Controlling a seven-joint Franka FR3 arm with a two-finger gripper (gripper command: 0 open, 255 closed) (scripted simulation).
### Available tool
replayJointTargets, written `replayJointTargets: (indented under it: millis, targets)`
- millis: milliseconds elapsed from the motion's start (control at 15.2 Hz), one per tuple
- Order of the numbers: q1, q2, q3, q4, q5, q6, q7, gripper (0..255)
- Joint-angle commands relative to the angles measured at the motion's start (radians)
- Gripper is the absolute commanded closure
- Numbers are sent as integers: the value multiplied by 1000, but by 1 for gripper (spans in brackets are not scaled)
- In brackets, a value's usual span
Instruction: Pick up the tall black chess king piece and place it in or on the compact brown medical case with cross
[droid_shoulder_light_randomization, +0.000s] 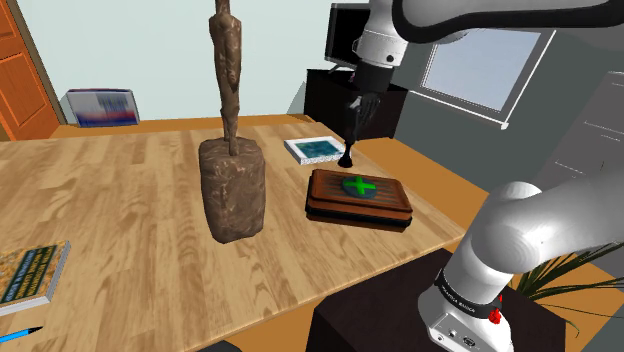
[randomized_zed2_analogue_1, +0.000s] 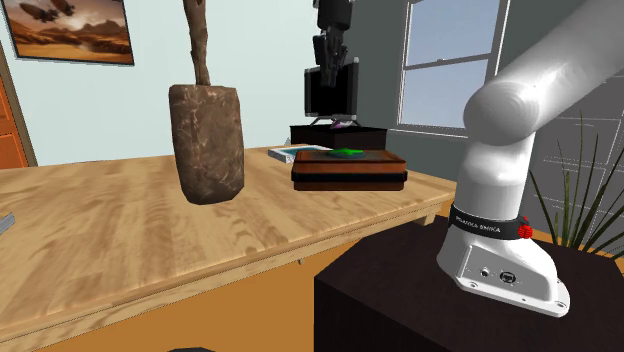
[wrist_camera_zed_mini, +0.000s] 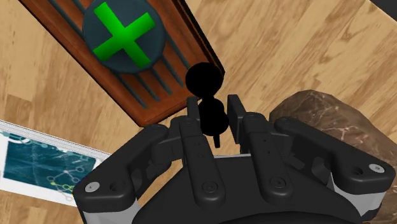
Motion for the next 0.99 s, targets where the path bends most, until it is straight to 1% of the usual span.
replayJointTargets:
  millis: [0, 396, 924]
  targets:
    - [-18, -9, -45, -8, -25, -5, -51, 255]
    - [-72, -11, -175, 6, -101, -26, -193, 255]
    - [-72, -21, -176, -108, -102, 78, -195, 255]
